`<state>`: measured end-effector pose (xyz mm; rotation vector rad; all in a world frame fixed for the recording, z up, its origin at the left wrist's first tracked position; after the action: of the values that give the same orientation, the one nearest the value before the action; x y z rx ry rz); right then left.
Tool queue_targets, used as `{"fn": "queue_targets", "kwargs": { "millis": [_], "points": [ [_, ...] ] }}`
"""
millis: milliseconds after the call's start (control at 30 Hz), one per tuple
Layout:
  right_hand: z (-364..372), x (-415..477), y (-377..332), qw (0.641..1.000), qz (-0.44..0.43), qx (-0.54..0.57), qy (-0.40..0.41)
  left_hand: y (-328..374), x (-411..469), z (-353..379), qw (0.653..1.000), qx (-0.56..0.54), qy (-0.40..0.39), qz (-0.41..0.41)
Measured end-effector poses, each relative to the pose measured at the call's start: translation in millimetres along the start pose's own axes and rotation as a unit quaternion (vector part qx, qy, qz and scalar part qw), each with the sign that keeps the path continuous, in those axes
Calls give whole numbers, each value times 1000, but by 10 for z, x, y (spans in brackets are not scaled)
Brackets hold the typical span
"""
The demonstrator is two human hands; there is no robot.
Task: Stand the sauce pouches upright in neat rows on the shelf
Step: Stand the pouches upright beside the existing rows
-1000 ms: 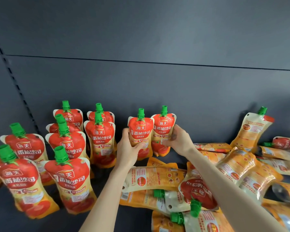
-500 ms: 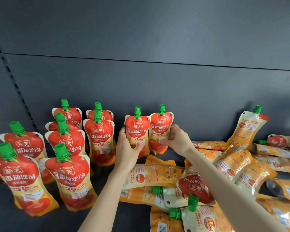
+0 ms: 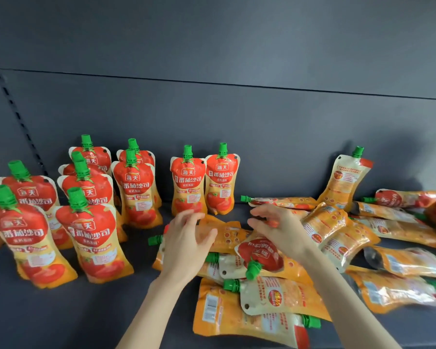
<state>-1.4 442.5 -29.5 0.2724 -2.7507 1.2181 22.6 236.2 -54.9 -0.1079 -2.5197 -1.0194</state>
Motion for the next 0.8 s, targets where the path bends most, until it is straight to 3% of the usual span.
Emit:
{"fn": "queue_targets", "kwargs": {
  "millis": [167, 267, 433, 567, 667, 800],
  "points": [
    [-60, -445, 104, 995, -26, 18, -89, -14, -231, 119, 975, 205, -81, -26],
    [-26, -583, 171, 987, -46, 36, -152, 3, -248, 19, 965, 241, -94, -40],
    [-5, -632, 255, 967, -47, 31, -250, -7, -270, -41, 940, 285, -180, -49],
    [1, -617, 292, 972, -81, -35, -219, -23, -294, -37, 933, 267, -229, -72],
    [2, -639, 281, 982, -91, -19, -165, -41, -291, -64, 929, 259, -254, -71],
    [-5, -651, 226, 989, -92, 16, -111, -7, -213, -164, 940, 254, -227, -22]
  ]
}}
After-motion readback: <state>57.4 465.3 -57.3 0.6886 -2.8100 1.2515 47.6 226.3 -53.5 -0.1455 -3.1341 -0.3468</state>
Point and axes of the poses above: each hand's wrist, its own x-axis towards the middle knuckle, its own z-axis out of the palm, y = z × x, the point moved 6 cm from there along x, towards the middle knuckle, and after that the axes turned 1 degree about z, right-handed, at the moved point
